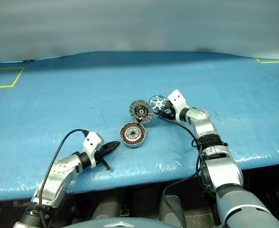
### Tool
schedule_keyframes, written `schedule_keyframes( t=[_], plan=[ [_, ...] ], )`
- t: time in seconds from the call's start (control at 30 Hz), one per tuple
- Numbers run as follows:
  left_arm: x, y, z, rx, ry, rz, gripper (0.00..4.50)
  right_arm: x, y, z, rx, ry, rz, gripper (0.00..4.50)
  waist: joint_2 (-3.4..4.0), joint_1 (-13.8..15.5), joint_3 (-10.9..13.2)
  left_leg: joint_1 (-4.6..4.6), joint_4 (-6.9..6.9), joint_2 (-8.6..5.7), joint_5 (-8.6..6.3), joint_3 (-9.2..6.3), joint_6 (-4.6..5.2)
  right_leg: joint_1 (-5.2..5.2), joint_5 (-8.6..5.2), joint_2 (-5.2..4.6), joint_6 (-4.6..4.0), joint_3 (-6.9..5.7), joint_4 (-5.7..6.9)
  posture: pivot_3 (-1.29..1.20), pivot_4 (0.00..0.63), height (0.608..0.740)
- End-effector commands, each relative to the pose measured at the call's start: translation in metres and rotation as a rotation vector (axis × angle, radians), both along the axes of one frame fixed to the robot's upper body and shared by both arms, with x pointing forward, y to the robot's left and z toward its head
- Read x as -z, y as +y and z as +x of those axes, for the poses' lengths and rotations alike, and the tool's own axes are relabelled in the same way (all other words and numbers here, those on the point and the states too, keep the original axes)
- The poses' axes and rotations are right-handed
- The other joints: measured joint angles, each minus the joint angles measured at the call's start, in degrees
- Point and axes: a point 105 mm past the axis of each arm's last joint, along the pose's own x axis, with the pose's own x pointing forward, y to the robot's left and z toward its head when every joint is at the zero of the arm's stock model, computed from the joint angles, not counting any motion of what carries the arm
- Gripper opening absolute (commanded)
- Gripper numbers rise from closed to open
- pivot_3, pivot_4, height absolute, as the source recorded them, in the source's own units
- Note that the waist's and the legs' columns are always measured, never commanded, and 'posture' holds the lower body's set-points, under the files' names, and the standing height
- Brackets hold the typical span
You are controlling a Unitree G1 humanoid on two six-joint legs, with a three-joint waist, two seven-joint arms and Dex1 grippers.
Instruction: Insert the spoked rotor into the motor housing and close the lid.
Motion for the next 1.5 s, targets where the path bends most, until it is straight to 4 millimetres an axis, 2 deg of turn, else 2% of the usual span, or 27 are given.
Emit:
schedule_keyframes(
  t=[0.03,0.33,0.57,0.67,0.77,0.83,1.0,1.13,1.43,1.5],
  plan=[
    [0.006,0.003,-0.003,-0.017,0.021,0.012,0.0,-0.01,0.003,0.005,-0.006,-0.033,-0.008,3.3,0.0,-0.01,0.0,0.0,0.0,0.0,0.0,0.0,0.0,0.0,0.0,0.0,0.0,0.0,0.0,0.0,0.15,0.74],
    [0.007,0.003,-0.003,-0.027,0.024,0.013,0.0,0.004,0.008,0.003,-0.033,0.012,-0.074,3.3,0.01,-0.1,0.0,0.04,0.0,0.01,0.0,0.0,-0.01,0.02,0.0,0.0,0.0,0.0,0.01,0.0,0.15,0.74],
    [0.008,0.003,-0.003,-0.032,0.026,0.015,0.0,0.015,0.008,0.0,-0.058,0.082,-0.117,3.3,0.0,-0.2,-0.01,0.47,-0.06,0.02,-0.02,0.0,-0.03,0.12,-0.13,-0.04,0.14,0.02,-0.02,0.0,0.15,0.74],
    [0.008,0.003,-0.003,-0.038,0.025,0.015,0.0,0.017,0.006,0.0,-0.058,0.105,-0.119,2.74,0.01,-0.17,-0.01,0.49,-0.09,0.03,-0.02,0.0,-0.03,0.13,-0.13,-0.11,0.1,0.03,-0.01,0.0,0.15,0.74],
    [0.009,0.003,-0.003,-0.043,0.026,0.016,0.0,0.017,0.005,0.001,-0.054,0.112,-0.123,1.72,0.0,-0.17,-0.02,0.49,-0.09,0.03,-0.02,0.0,-0.03,0.12,-0.02,-0.18,-0.09,0.03,-0.01,0.0,0.15,0.74],
    [0.01,0.003,-0.003,-0.045,0.027,0.016,0.0,0.017,0.005,0.001,-0.051,0.113,-0.131,1.21,-0.03,-0.2,-0.07,0.53,-0.09,0.03,-0.03,0.0,-0.03,0.15,-0.03,-0.2,-0.08,0.03,-0.01,0.0,0.15,0.74],
    [0.01,0.003,-0.003,-0.048,0.026,0.016,0.0,0.016,0.006,0.001,-0.051,0.11,-0.113,1.21,0.01,-0.17,-0.1,0.56,-0.09,0.06,-0.09,0.0,-0.15,0.17,-0.15,-0.27,0.1,0.04,-0.01,0.0,0.15,0.74],
    [0.01,0.002,-0.003,-0.05,0.024,0.015,0.0,0.013,0.003,0.002,-0.031,0.092,-0.085,1.05,0.01,-0.16,-0.1,0.56,-0.1,0.06,-0.09,0.0,-0.14,0.16,-0.13,-0.29,0.08,0.04,-0.01,0.0,0.15,0.74],
    [0.008,-0.001,-0.002,-0.033,0.014,0.001,0.0,-0.015,-0.032,0.009,0.12,0.006,0.098,1.05,0.02,0.3,-0.08,0.43,-0.11,0.06,-0.15,-0.01,-0.26,0.07,-0.13,-0.33,0.07,0.0,-0.04,0.0,0.15,0.74],
    [0.008,-0.002,-0.002,-0.028,0.011,-0.005,0.0,-0.022,-0.04,0.008,0.144,-0.012,0.143,1.05,0.05,0.33,-0.06,0.33,-0.15,0.04,-0.08,-0.01,-0.09,0.01,0.0,-0.33,-0.19,0.0,-0.07,0.0,0.15,0.74]
  ],
)
